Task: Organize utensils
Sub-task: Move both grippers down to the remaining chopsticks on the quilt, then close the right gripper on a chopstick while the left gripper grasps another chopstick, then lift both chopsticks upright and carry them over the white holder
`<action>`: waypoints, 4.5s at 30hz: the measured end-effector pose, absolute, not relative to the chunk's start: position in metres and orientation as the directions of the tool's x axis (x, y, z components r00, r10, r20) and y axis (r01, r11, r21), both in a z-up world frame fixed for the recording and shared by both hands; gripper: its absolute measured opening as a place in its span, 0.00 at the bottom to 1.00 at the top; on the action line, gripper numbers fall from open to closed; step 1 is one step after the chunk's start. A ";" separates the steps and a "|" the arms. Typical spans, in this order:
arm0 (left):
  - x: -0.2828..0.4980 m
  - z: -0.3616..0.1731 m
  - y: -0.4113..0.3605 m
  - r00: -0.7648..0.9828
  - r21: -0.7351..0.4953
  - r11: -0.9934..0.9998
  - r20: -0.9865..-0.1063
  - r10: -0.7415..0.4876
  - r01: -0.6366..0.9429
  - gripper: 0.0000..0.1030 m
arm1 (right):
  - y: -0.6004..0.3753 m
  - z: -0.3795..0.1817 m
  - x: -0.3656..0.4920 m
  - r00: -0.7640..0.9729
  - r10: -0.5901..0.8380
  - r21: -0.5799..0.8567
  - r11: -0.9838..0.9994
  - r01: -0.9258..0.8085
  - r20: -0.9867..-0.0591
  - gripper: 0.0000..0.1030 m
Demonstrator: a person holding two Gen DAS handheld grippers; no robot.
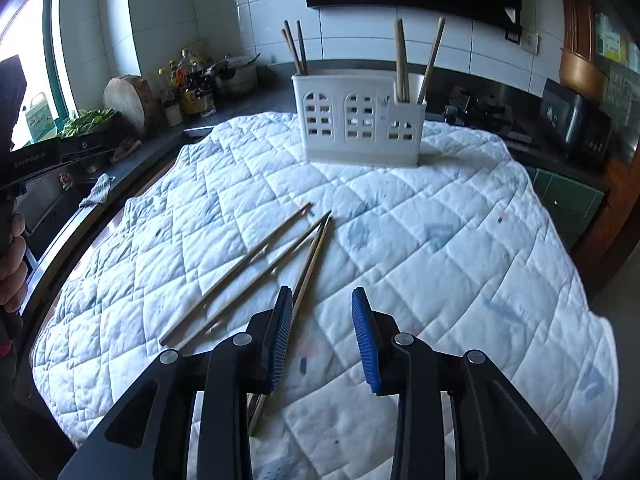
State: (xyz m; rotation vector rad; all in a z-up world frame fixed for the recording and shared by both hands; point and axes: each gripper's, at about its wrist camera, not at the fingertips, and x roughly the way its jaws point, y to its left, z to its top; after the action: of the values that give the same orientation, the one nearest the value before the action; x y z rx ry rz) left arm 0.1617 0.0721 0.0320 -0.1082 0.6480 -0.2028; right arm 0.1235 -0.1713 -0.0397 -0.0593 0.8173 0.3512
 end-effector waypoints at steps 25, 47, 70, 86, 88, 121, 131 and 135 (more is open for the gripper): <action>0.126 -0.040 0.100 0.709 -0.227 0.972 -0.676 -0.199 0.057 0.09 | -0.146 -0.090 0.120 0.566 0.254 0.126 0.959 -0.255 -0.784 0.08; 0.132 -0.065 0.062 0.632 -0.294 0.945 -0.707 -0.317 0.144 0.09 | -0.151 -0.095 0.117 0.591 0.208 0.096 0.972 -0.215 -0.779 0.07; 0.167 -0.099 0.009 0.548 -0.268 0.945 -0.770 -0.328 0.188 0.09 | -0.179 -0.067 0.097 0.669 0.233 0.097 0.967 -0.235 -0.706 0.07; 0.169 -0.097 0.001 0.580 -0.241 0.957 -0.761 -0.291 0.164 0.06 | -0.180 -0.057 0.093 0.689 0.237 0.092 0.966 -0.242 -0.684 0.07; 0.167 -0.095 0.001 0.581 -0.241 0.955 -0.758 -0.295 0.170 0.06 | -0.180 -0.053 0.092 0.696 0.236 0.087 0.966 -0.243 -0.679 0.07; 0.211 0.035 0.021 0.694 -0.192 0.929 -0.621 -0.364 0.316 0.06 | -0.212 0.105 0.202 0.749 0.307 0.056 0.939 -0.340 -0.587 0.06; 0.253 0.088 0.015 0.720 -0.160 0.922 -0.583 -0.376 0.353 0.06 | -0.219 0.172 0.280 0.793 0.205 -0.052 0.957 -0.285 -0.574 0.07; 0.272 0.124 0.012 0.760 -0.127 0.927 -0.539 -0.364 0.354 0.06 | -0.212 0.179 0.304 0.804 0.159 -0.121 0.954 -0.275 -0.573 0.06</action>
State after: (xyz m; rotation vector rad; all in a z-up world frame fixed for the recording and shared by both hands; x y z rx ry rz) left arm 0.2716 0.0124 0.1245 -0.0174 0.5904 -0.3904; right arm 0.3043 -0.2124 0.1786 -0.2029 0.5940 0.2343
